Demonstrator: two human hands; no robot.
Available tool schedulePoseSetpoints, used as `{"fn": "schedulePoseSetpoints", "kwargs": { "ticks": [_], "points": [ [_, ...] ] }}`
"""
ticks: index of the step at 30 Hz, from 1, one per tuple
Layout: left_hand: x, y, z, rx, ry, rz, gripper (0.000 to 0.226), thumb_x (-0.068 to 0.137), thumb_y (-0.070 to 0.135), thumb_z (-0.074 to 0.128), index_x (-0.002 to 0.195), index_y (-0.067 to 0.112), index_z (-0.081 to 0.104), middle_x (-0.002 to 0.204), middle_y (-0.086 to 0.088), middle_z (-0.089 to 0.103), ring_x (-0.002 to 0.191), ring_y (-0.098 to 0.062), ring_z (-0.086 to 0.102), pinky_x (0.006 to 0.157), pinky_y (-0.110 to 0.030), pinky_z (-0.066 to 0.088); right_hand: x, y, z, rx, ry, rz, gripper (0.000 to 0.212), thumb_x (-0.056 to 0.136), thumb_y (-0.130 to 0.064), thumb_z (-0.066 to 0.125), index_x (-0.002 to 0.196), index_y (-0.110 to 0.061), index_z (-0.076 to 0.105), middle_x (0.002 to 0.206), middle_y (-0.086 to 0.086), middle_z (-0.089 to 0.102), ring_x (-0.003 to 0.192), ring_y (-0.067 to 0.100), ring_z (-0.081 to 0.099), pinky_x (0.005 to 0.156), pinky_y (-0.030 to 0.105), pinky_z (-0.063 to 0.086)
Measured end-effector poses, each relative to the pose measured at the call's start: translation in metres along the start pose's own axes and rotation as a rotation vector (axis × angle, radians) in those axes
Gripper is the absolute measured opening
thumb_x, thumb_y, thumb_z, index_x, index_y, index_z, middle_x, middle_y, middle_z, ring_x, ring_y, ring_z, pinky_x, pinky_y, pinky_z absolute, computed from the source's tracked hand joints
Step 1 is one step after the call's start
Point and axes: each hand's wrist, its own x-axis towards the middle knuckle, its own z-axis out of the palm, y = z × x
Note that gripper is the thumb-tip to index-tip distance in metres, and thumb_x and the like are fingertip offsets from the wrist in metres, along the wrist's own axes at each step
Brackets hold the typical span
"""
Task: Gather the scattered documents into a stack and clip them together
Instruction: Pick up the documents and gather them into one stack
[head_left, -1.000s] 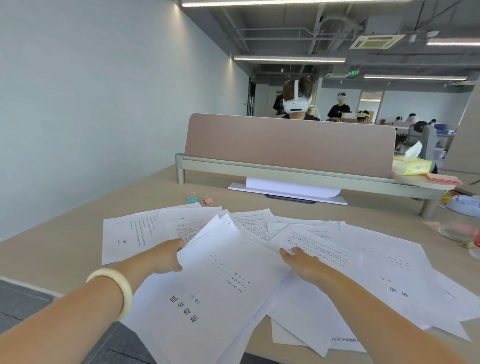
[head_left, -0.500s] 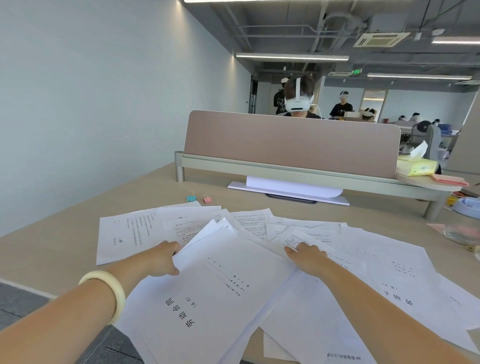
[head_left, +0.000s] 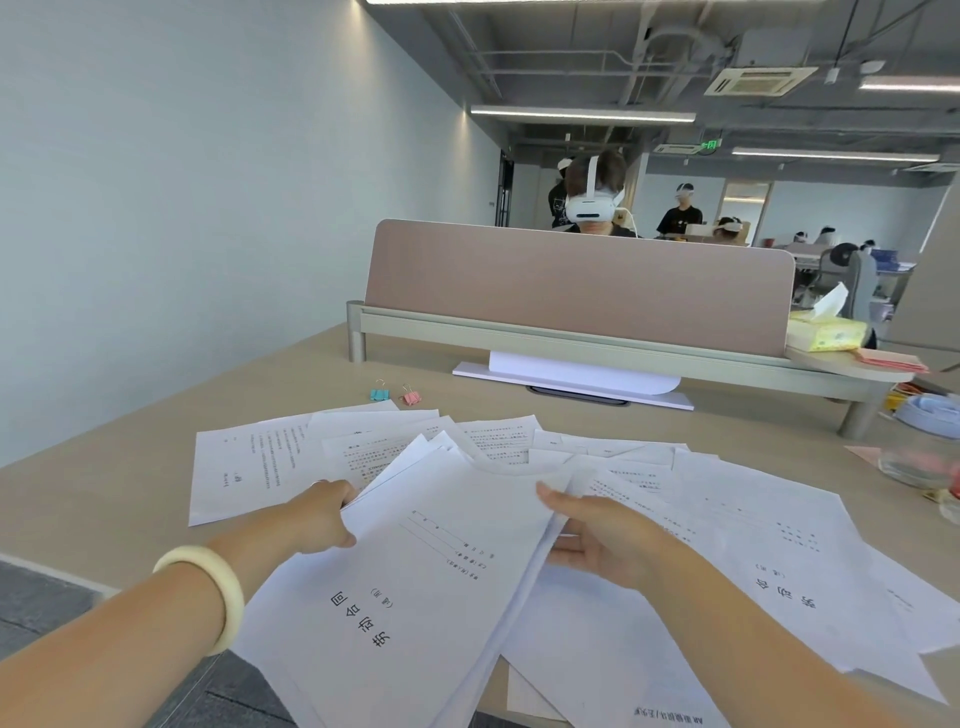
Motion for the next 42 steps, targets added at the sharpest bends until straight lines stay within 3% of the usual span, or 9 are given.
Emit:
{"fn": "schedulePoseSetpoints", "kwargs": {
  "ticks": [7, 11, 15, 21, 24, 27, 34, 38, 42],
  "points": [
    [-0.004, 0.014, 0.011, -0.070, -0.007, 0.036, 0.029, 0.082, 0.017, 0.066, 0.107, 0.011, 0.053, 0.103, -0.002, 0.049, 0.091, -0.020, 0.051, 0.061, -0.020, 0.037, 0.020, 0.020, 0.048, -0.364, 0.231, -0.069, 0.042, 0.071, -0.005, 0.060, 0.113, -0.013, 0.059, 0.110, 0.009, 0.068, 0.098, 0.025, 0.064, 0.072, 0.031, 0.053],
    [-0.004, 0.010, 0.005, -0.210, 0.001, -0.015, 0.051, 0.084, 0.029, 0.064, 0.129, 0.012, 0.048, 0.112, -0.002, 0.054, 0.094, -0.018, 0.056, 0.083, -0.024, 0.043, 0.018, 0.005, 0.001, -0.138, 0.231, -0.095, 0.044, 0.069, 0.007, 0.064, 0.113, 0.002, 0.063, 0.095, 0.014, 0.072, 0.081, 0.027, 0.068, 0.072, 0.032, 0.054],
    [-0.011, 0.019, -0.004, -0.341, 0.141, -0.010, 0.056, 0.086, 0.038, 0.062, 0.133, 0.013, 0.047, 0.135, -0.005, 0.050, 0.122, -0.020, 0.049, 0.100, -0.028, 0.036, -0.008, -0.015, -0.052, 0.045, 0.196, -0.155, 0.042, 0.074, 0.012, 0.065, 0.116, 0.011, 0.060, 0.090, 0.015, 0.075, 0.070, 0.025, 0.074, 0.060, 0.031, 0.060],
    [-0.024, 0.087, 0.006, -0.934, -0.178, 0.286, 0.058, 0.074, 0.044, 0.072, 0.125, 0.025, 0.053, 0.125, 0.002, 0.064, 0.114, -0.015, 0.061, 0.107, -0.037, 0.043, -0.035, -0.040, -0.063, 0.069, 0.177, -0.285, 0.035, 0.084, 0.004, 0.061, 0.119, 0.000, 0.062, 0.117, 0.018, 0.069, 0.095, 0.030, 0.071, 0.080, 0.040, 0.059],
    [-0.026, 0.119, 0.001, -1.021, 0.064, 0.373, 0.030, 0.084, 0.014, 0.067, 0.110, 0.025, 0.057, 0.118, 0.000, 0.067, 0.106, -0.018, 0.065, 0.098, -0.037, 0.049, -0.051, -0.065, -0.049, -0.010, 0.165, -0.394, 0.034, 0.085, -0.003, 0.064, 0.118, -0.007, 0.065, 0.116, 0.010, 0.071, 0.104, 0.027, 0.069, 0.092, 0.041, 0.054],
    [-0.029, 0.135, -0.018, -0.989, 0.295, 0.431, 0.027, 0.087, 0.013, 0.062, 0.113, 0.018, 0.057, 0.114, 0.001, 0.067, 0.105, -0.019, 0.064, 0.094, -0.035, 0.050, -0.064, -0.094, -0.040, -0.062, 0.164, -0.503, 0.035, 0.085, -0.008, 0.065, 0.118, -0.017, 0.065, 0.113, -0.001, 0.073, 0.103, 0.018, 0.070, 0.089, 0.035, 0.054],
    [-0.024, 0.129, -0.013, -0.921, 0.349, 0.518, 0.058, 0.081, 0.023, 0.070, 0.133, 0.025, 0.045, 0.126, 0.008, 0.061, 0.117, -0.011, 0.057, 0.093, -0.027, 0.046, -0.057, -0.087, -0.031, -0.028, 0.189, -0.544, 0.039, 0.083, -0.019, 0.069, 0.121, -0.018, 0.063, 0.116, 0.000, 0.071, 0.107, 0.020, 0.068, 0.086, 0.035, 0.054],
    [-0.028, 0.137, -0.015, -0.973, 0.459, 0.473, 0.041, 0.086, 0.016, 0.065, 0.124, 0.018, 0.051, 0.117, 0.005, 0.063, 0.108, -0.014, 0.059, 0.073, -0.013, 0.042, -0.051, -0.087, -0.017, 0.034, 0.356, -0.610, 0.028, 0.086, -0.021, 0.066, 0.115, -0.020, 0.065, 0.108, -0.003, 0.073, 0.096, 0.017, 0.071, 0.077, 0.030, 0.056],
    [-0.034, 0.144, -0.020, -0.990, 0.481, 0.505, 0.030, 0.086, 0.021, 0.065, 0.113, 0.024, 0.053, 0.108, 0.009, 0.065, 0.099, -0.011, 0.061, 0.079, -0.023, 0.046, -0.051, -0.094, -0.005, -0.067, 0.422, -0.646, 0.018, 0.088, -0.027, 0.065, 0.105, -0.027, 0.064, 0.102, -0.009, 0.072, 0.091, 0.008, 0.069, 0.077, 0.026, 0.055]
  ]
}}
